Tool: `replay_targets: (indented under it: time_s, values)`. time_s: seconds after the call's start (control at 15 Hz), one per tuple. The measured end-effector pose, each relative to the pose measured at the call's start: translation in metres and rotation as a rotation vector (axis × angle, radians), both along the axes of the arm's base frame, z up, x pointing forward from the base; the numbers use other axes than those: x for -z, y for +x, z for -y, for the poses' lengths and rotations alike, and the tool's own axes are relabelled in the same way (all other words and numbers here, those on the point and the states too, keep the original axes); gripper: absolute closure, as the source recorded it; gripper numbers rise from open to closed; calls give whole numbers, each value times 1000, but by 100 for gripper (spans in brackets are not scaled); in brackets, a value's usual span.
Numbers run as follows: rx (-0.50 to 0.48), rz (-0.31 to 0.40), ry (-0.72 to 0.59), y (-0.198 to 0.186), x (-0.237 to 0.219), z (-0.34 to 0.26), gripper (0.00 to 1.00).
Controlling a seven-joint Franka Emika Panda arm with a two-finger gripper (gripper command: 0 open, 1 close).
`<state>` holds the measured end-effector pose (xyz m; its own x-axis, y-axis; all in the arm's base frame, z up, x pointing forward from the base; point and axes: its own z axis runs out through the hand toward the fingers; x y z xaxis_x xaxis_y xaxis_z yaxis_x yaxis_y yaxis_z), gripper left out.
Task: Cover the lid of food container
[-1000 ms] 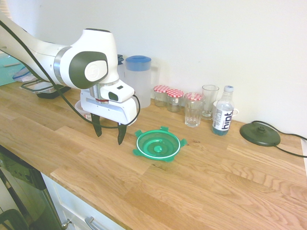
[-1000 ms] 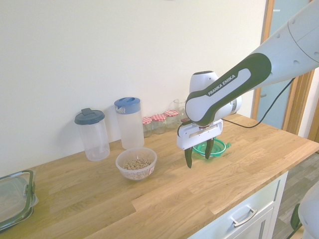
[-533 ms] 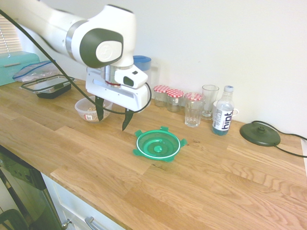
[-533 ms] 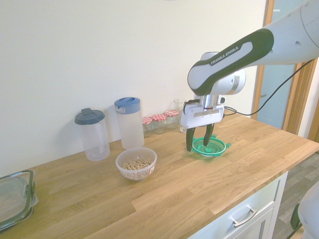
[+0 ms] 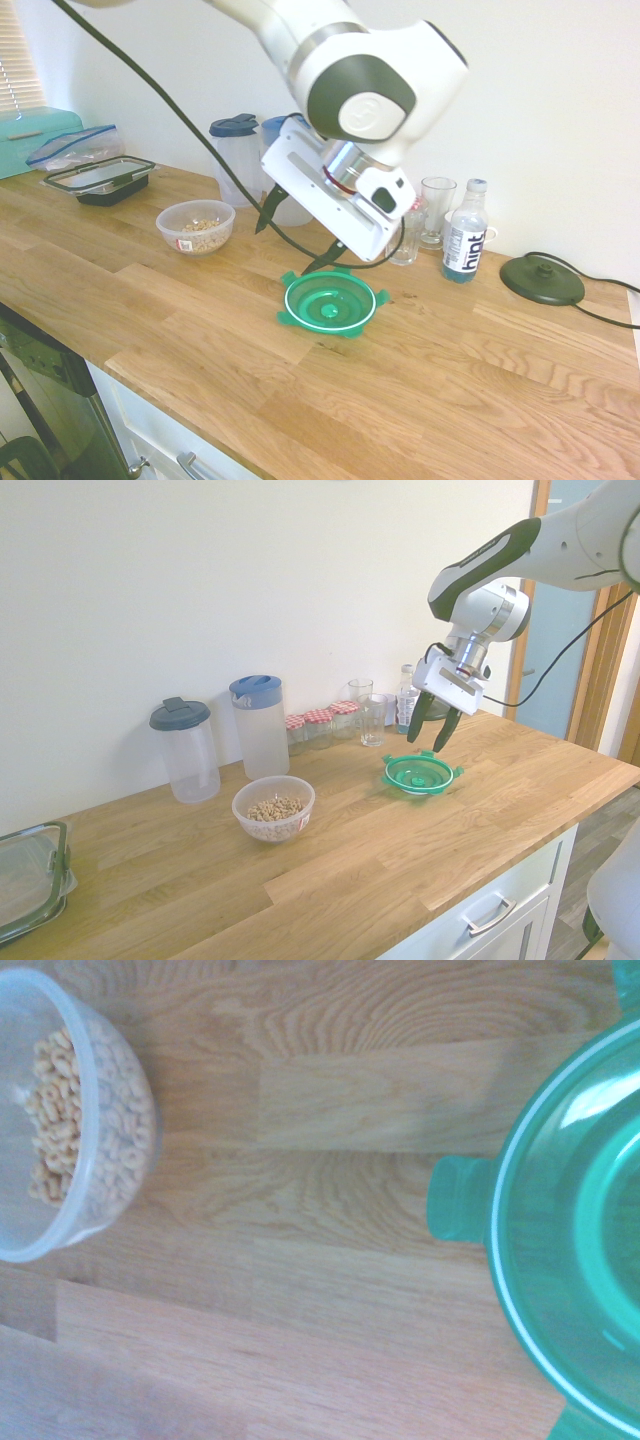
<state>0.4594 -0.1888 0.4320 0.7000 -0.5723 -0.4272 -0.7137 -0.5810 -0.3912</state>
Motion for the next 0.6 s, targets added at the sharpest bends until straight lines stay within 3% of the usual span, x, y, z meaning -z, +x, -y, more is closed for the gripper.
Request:
replay_targets:
  time_s: [0.2, 0.6]
  values:
    - [16, 2, 82, 12, 10, 42, 0]
    - [30, -32, 114, 40, 46, 100, 0]
